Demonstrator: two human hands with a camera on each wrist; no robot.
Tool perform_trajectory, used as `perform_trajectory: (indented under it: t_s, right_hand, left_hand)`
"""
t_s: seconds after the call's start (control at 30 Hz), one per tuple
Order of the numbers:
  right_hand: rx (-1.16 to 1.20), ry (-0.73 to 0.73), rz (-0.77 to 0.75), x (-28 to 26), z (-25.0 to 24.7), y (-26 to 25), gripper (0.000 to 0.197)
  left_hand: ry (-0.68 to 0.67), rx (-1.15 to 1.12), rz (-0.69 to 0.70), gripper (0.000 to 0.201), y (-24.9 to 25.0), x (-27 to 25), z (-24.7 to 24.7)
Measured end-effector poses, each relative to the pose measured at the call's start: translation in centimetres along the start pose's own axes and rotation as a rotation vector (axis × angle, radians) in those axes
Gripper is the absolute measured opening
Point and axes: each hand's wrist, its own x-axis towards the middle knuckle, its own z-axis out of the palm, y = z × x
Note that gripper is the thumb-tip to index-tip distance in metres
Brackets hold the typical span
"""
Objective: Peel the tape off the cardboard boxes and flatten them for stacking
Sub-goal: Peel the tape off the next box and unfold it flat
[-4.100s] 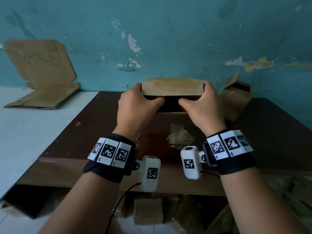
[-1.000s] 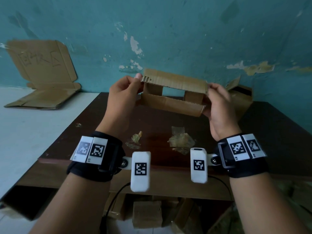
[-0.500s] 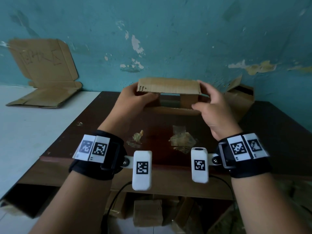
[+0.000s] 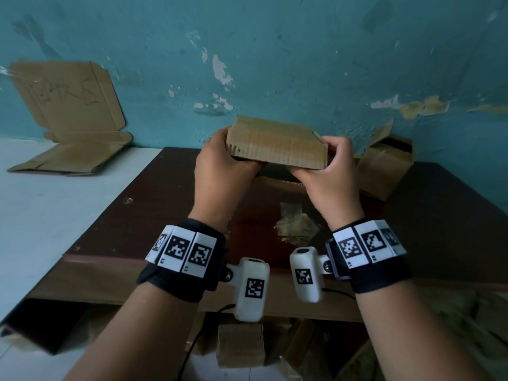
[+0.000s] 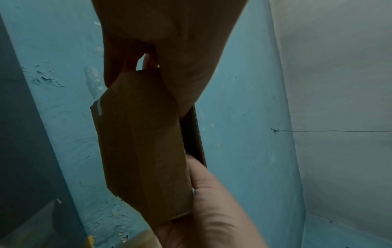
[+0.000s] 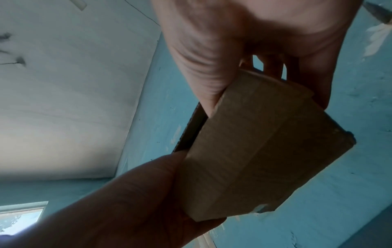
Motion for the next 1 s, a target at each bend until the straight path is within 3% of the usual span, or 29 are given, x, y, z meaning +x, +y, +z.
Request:
perform_trajectory:
  t_s: [0.23,0.6,0.8,0.87,1.0]
  right_hand:
    - [-0.097,0.041,0.009,-0.3,-0.1,-0.5,0.066]
    - [-0.17,-0.019,0.038,0.0,-0.9,-0.6,0.069]
    - [-0.087,-0.118,0.139,1.0,-2.5,0.1,0.056]
    - [-0.051,-0.141,0.155,1.1,-2.8,0.3,0.058]
    - [0.034,-0.198,0.162,1.1,-3.0,0.0,0.058]
  left_hand:
    - [0.044,0.107,0.015,0.023,0.4,-0.3,-0.2]
    - [-0.102,0.127,0.026,0.012,0.9,-0.4,-0.3]
    - [-0.338,-0.099,-0.031,0.023,1.1,0.0,-1.4]
    - [-0.346,-0.098,-0.032,0.028,1.2,0.1,-1.6]
    - [-0.336,-0.147,-0.013,0.019,1.3,0.1,-1.8]
